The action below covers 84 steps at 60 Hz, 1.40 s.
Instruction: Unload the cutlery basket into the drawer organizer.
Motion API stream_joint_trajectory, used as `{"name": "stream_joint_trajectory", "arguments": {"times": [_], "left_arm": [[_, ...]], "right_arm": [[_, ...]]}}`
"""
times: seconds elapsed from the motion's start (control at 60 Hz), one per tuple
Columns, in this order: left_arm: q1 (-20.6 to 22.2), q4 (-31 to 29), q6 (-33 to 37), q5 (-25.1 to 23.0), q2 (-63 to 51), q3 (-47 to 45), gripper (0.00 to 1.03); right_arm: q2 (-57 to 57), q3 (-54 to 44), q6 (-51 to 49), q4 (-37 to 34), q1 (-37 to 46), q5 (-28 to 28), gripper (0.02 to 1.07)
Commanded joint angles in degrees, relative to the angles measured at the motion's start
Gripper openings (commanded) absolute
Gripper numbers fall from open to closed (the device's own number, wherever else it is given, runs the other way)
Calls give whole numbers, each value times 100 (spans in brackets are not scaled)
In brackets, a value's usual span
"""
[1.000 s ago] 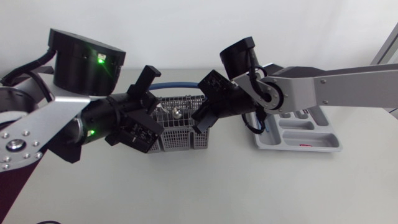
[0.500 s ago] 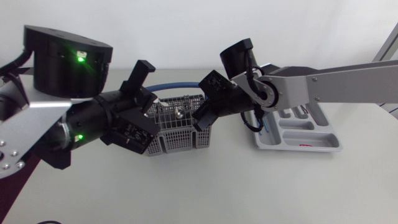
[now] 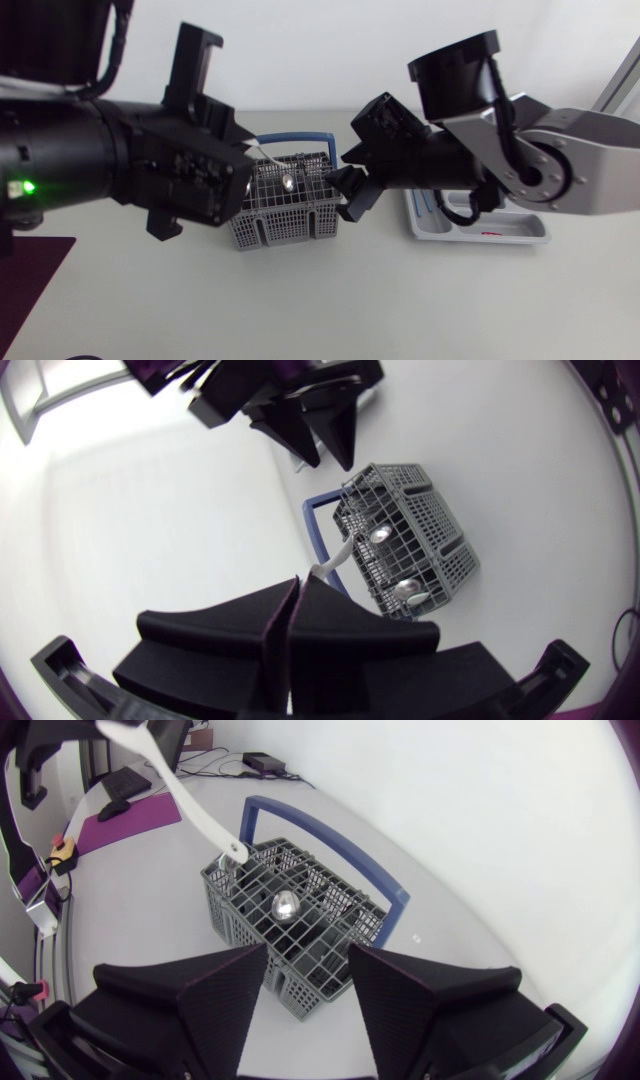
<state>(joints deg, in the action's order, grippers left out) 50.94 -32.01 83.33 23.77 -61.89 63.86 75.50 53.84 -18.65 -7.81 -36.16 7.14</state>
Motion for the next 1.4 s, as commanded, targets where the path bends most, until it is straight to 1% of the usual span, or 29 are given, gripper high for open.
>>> {"name": "stream_joint_trajectory", "arguments": {"times": [0.0, 0.05, 0.1, 0.15, 0.2, 0.217, 0.233, 0.3, 0.35, 0.383, 0.417, 0.433, 0.45, 0.55, 0.65, 0.7, 0.783, 0.817, 0.867, 0.983, 1.083, 1.383], "left_arm": [[92, -323, -1328, -180, -368, 637, 3], [74, -552, -2102, -373, -579, 901, 3], [13, -570, -2646, -584, -684, 1006, 3], [-163, -622, -3244, -883, -842, 1112, 3], [-348, -693, -3675, -1173, -1009, 1279, 3], [-436, -789, -3912, -1375, -1097, 1375, 3], [-480, -816, -4070, -1480, -1159, 1428, 3], [-620, -895, -4562, -1744, -1343, 1577, 3], [-805, -921, -5028, -2131, -1510, 1753, 3], [-875, -974, -5169, -2245, -1581, 1823, 3], [-998, -1035, -5494, -2491, -1713, 1947, 3], [-1007, -1035, -5520, -2509, -1713, 1955, 3], [-1068, -1035, -5687, -2685, -1748, 1990, 3], [-1147, -1035, -6153, -2966, -1897, 2052, 3], [-1209, -1027, -6478, -3159, -2003, 2078, 3], [-1323, -1079, -6742, -3423, -2143, 2166, 3], [-1411, -1238, -6918, -3704, -2301, 2263, 3], [-1411, -1246, -6962, -3713, -2310, 2263, 3], [-1411, -1246, -7023, -3730, -2328, 2281, 3], [-1446, -1334, -7129, -3880, -2363, 2360, 3], [-1455, -1369, -7199, -3985, -2372, 2377, 3], [-1517, -1475, -7190, -4047, -2407, 2351, 3]], "right_arm": [[-493, -533, -279, 236, -137, -274, 66], [-862, -849, -411, 535, -225, -547, 66], [-1170, -1078, -552, 693, -295, -696, 66], [-1521, -1341, -727, 887, -436, -889, 66], [-1776, -1535, -903, 1036, -585, -1083, 66], [-1873, -1614, -982, 1124, -638, -1179, 66], [-1934, -1675, -1035, 1194, -690, -1267, 66], [-2136, -1869, -1237, 1423, -866, -1566, 66], [-2224, -1966, -1334, 1564, -945, -1680, 66], [-2251, -2018, -1395, 1660, -980, -1751, 66], [-2259, -2053, -1430, 1731, -1024, -1821, 66], [-2259, -2062, -1430, 1766, -1042, -1847, 66], [-2259, -2062, -1430, 1783, -1051, -1856, 66], [-2163, -2089, -1457, 2038, -1139, -1962, 66], [-1952, -2097, -1615, 2311, -1323, -2164, 66], [-1829, -2106, -1720, 2486, -1385, -2252, 66], [-1618, -2080, -1791, 2662, -1429, -2278, 65], [-1556, -2080, -1817, 2706, -1437, -2278, 65], [-1460, -2062, -1852, 2812, -1437, -2278, 61], [-1249, -2009, -1905, 2996, -1437, -2278, 61], [-1055, -1886, -1923, 3005, -1437, -2269, 52], [-774, -1719, -2019, 3172, -1411, -2269, 51]]}}
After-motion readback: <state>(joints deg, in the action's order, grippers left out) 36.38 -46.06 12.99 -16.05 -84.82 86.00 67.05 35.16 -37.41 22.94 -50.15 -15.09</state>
